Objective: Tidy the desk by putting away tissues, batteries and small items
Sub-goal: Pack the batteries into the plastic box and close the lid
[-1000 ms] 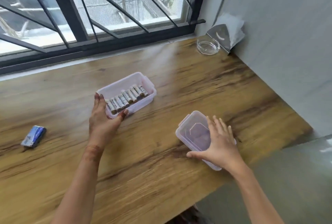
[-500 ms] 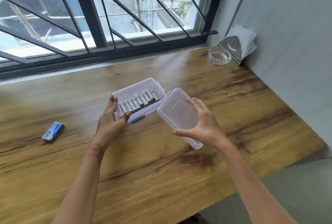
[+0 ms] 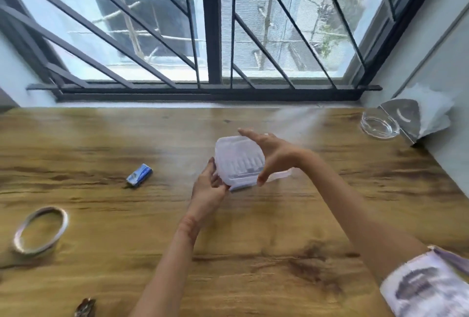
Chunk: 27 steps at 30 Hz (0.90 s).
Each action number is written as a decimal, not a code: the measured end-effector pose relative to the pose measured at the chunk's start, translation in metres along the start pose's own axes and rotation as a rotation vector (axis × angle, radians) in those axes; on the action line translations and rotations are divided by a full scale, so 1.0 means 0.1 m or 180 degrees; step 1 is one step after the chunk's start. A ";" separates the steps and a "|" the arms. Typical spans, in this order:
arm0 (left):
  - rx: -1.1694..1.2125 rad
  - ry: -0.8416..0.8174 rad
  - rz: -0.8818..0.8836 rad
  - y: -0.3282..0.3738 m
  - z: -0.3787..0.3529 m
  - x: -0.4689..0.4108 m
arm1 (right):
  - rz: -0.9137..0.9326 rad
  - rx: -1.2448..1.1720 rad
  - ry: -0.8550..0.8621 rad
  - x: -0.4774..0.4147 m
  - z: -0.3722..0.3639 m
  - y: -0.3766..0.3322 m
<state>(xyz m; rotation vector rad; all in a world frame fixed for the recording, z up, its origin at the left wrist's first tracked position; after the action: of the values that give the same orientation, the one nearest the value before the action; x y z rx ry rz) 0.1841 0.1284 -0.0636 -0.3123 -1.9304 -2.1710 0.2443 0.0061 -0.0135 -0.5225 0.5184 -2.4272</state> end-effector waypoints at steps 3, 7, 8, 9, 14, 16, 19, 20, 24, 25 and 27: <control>0.0315 -0.0110 0.0240 -0.02 0.06 0.02 | 0.0034 0.0061 -0.0167 -0.08 -0.03 0.02; 0.0627 0.0124 0.0637 -0.11 0.16 -0.04 | 0.0031 0.0040 -0.0326 -0.19 -0.10 0.06; 0.0672 0.0204 0.0693 -0.12 0.17 -0.06 | 0.0011 0.0028 -0.0363 -0.20 -0.12 0.08; 0.0722 0.0297 0.0726 -0.13 0.17 -0.08 | -0.0003 0.0023 -0.0388 -0.20 -0.13 0.10; 0.0409 0.0800 0.0735 -0.23 0.20 -0.14 | -0.0097 -0.0076 -0.0433 -0.24 -0.22 0.21; 0.0362 0.0914 0.0701 -0.25 0.20 -0.16 | -0.0197 -0.0275 -0.0372 -0.22 -0.27 0.29; 0.0300 0.0990 0.0637 -0.24 0.21 -0.17 | -0.0255 -0.0437 0.0060 -0.07 -0.27 0.34; 0.0280 0.1003 0.0627 -0.24 0.22 -0.17 | -0.0168 -0.0314 0.0319 -0.01 -0.25 0.31; 0.0260 0.1084 0.0620 -0.25 0.24 -0.19 | -0.0449 -0.0866 0.1931 0.41 -0.14 0.44; 0.0258 0.1101 0.0611 -0.26 0.24 -0.19 | -0.0792 -0.1469 0.2323 0.54 -0.19 0.59; 0.0250 0.1093 0.0602 -0.26 0.23 -0.20 | -0.1430 -0.2398 0.2817 0.73 -0.37 0.86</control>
<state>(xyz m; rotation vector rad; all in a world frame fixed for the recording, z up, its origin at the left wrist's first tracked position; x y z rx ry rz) 0.1955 0.1550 -0.0916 -0.0948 -1.7150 -1.8808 0.2126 -0.0939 -0.0680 0.2441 1.8911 -2.7454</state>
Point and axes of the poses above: each hand's wrist, its own x-axis away from the middle knuckle, its own z-axis out of the back of the hand, y = z × x, the point moved 9 cm from there along -x, towards the middle knuckle, and after that the axes turned 7 degrees about z, right-handed, at the moved point
